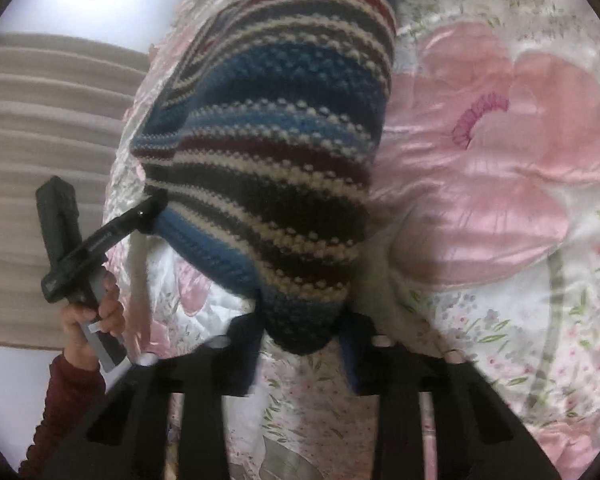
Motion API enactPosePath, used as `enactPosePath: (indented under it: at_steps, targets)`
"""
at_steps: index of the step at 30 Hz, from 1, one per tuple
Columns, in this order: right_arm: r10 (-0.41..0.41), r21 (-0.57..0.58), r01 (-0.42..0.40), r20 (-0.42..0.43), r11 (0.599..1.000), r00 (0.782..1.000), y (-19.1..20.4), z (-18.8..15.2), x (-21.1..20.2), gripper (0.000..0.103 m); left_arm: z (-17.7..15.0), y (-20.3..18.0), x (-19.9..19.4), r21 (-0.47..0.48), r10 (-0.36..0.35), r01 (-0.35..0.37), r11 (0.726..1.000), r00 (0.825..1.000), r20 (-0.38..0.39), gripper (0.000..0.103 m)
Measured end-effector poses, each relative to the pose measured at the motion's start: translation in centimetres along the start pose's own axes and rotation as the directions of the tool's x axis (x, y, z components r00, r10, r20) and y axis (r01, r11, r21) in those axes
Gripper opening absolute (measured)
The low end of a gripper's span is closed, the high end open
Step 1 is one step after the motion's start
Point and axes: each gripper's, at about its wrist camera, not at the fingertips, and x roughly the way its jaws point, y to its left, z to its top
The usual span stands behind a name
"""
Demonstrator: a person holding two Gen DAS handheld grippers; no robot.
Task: Fold small clothes
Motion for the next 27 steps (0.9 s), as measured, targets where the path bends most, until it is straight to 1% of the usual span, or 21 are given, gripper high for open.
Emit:
enactPosePath:
  at_steps: [2,3,4,5,6,8,10,11,13,14,16,17,18,19,20,22,23,24,26,27]
  targets:
    - [-0.005,-0.026,0.005,0.025,1.000,1.000,0.4,-0.1,-1.4,0.023,-0.1,-0.3,-0.2,0.005,-0.010,0.010,1.000,1.000,0.004,0.040]
    - [-0.030,-0.065,0.033,0.049,0.997,0.998,1.0,-0.3,-2.3,0.022,-0.2,-0.5,-0.2,0.011,-0.012,0.012,1.000,1.000,0.006,0.040]
    - [-0.063,-0.101,0.070,0.067,0.992,0.996,1.5,-0.4,-2.6,0.021,-0.5,-0.7,-0.2,0.016,-0.016,0.016,1.000,1.000,0.008,0.040]
    - [-0.130,-0.145,0.141,0.081,0.979,0.988,2.0,-0.7,-2.5,0.021,-0.7,-0.8,0.0,0.017,-0.021,0.021,1.000,1.000,0.008,0.041]
    - [-0.162,-0.158,0.172,0.074,0.972,0.984,2.1,-0.9,-1.8,0.021,-1.0,-0.9,0.2,0.016,-0.024,0.023,1.000,1.000,0.009,0.041]
    - [-0.208,-0.140,0.209,0.021,0.968,0.978,1.1,-1.1,0.4,0.021,-1.3,-1.1,0.8,0.030,-0.007,0.006,1.000,1.000,0.017,0.043]
    - [-0.211,-0.130,0.210,0.010,0.969,0.977,0.8,-0.8,1.6,0.021,-1.5,-1.1,1.1,0.030,-0.005,0.005,1.000,1.000,0.021,0.045]
    - [-0.205,-0.130,0.205,0.009,0.970,0.979,0.5,-0.9,1.5,0.022,-1.4,-1.0,1.1,0.030,-0.006,0.006,1.000,1.000,0.021,0.045]
    - [-0.189,-0.141,0.188,0.002,0.972,0.982,0.8,-0.6,1.1,0.027,-1.3,-0.9,0.9,0.029,-0.013,0.012,1.000,1.000,0.018,0.051]
    - [-0.185,-0.144,0.183,0.001,0.972,0.983,0.8,-0.5,0.6,0.036,-1.1,-0.8,0.7,0.028,-0.011,0.011,1.000,1.000,0.014,0.055]
    - [-0.188,-0.167,0.188,0.016,0.968,0.982,1.4,-0.2,-0.9,0.055,-0.8,-0.5,-0.4,0.023,-0.033,0.033,0.999,0.999,0.003,0.058]
    - [-0.186,-0.178,0.190,0.037,0.966,0.982,1.6,0.1,-1.9,0.059,-0.5,-0.4,-1.1,0.023,-0.044,0.044,0.999,0.999,0.005,0.062]
    - [-0.184,-0.187,0.193,0.064,0.963,0.981,1.7,0.6,-3.0,0.065,-0.2,-0.3,-1.9,0.026,-0.054,0.054,0.998,0.998,0.014,0.067]
    - [-0.183,-0.187,0.196,0.084,0.963,0.979,1.7,1.2,-3.9,0.068,0.5,-0.3,-3.1,0.035,-0.067,0.065,0.997,0.997,0.036,0.068]
    - [-0.185,-0.181,0.200,0.098,0.963,0.978,1.7,1.7,-4.4,0.068,1.1,-0.4,-4.0,0.042,-0.075,0.073,0.996,0.995,0.060,0.070]
    - [-0.212,-0.154,0.231,0.128,0.961,0.969,1.3,3.5,-5.4,0.068,3.0,-0.6,-5.1,0.041,-0.076,0.072,0.997,0.992,0.102,0.073]
    - [-0.227,-0.139,0.246,0.138,0.959,0.964,1.1,4.4,-5.6,0.068,4.0,-0.8,-5.4,0.033,-0.087,0.083,0.996,0.989,0.117,0.074]
    - [-0.237,-0.115,0.253,0.140,0.961,0.961,0.8,5.7,-5.6,0.068,5.6,-0.8,-5.4,0.013,-0.105,0.105,0.994,0.986,0.132,0.074]
    - [-0.241,-0.094,0.256,0.140,0.962,0.960,0.3,7.0,-5.5,0.068,8.0,-0.9,-4.9,-0.035,-0.117,0.124,0.992,0.983,0.145,0.074]
    - [-0.251,-0.088,0.264,0.143,0.960,0.958,0.3,8.0,-5.3,0.068,9.1,-1.2,-4.0,-0.057,-0.130,0.138,0.989,0.983,0.127,0.074]
